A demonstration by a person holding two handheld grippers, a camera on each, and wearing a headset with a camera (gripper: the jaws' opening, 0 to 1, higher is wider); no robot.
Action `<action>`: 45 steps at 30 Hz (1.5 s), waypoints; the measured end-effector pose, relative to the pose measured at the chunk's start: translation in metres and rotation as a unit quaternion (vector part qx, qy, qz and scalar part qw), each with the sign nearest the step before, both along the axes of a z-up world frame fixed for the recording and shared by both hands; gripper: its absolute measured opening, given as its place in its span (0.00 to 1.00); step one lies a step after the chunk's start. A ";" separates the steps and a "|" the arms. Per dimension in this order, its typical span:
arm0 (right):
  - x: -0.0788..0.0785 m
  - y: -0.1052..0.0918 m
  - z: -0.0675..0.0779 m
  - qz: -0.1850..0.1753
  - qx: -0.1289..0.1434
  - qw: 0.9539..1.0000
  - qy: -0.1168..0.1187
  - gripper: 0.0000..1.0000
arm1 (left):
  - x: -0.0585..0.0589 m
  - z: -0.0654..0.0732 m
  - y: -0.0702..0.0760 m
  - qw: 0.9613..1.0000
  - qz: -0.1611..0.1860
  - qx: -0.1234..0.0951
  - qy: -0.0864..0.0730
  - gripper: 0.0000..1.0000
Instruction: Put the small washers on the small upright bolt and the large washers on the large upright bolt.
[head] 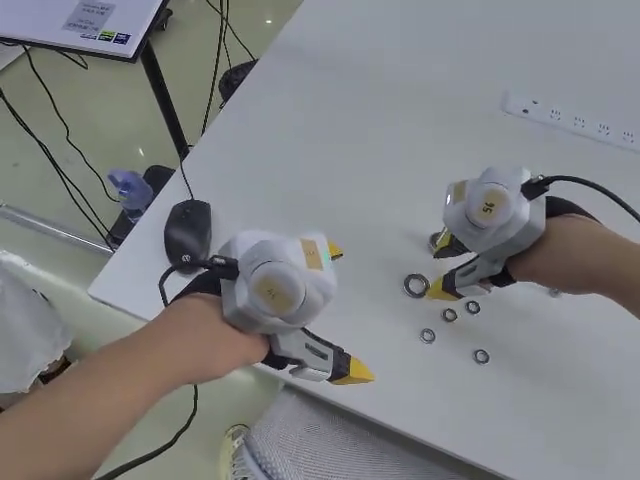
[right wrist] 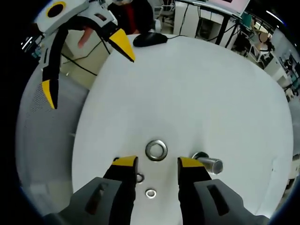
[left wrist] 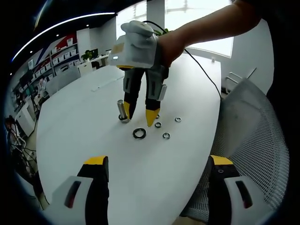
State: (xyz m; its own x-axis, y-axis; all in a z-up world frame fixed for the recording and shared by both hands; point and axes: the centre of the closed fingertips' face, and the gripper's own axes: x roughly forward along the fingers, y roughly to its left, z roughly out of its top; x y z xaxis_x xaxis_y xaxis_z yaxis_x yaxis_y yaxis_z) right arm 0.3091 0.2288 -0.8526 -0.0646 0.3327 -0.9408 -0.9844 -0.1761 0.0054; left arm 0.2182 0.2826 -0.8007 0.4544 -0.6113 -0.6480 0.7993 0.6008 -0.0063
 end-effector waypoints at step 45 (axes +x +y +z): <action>-0.002 0.011 -0.022 0.001 -0.027 1.000 -0.010 0.34 | -0.001 0.001 -0.007 1.000 -0.012 -0.002 0.001 0.81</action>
State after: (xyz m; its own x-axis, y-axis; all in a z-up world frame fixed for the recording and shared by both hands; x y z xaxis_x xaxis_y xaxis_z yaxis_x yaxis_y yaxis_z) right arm 0.3075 0.2399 -0.8743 -0.0461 0.2811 -0.9586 -0.9842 -0.1771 -0.0046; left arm 0.2176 0.2760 -0.8002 0.4384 -0.6250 -0.6459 0.8139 0.5809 -0.0096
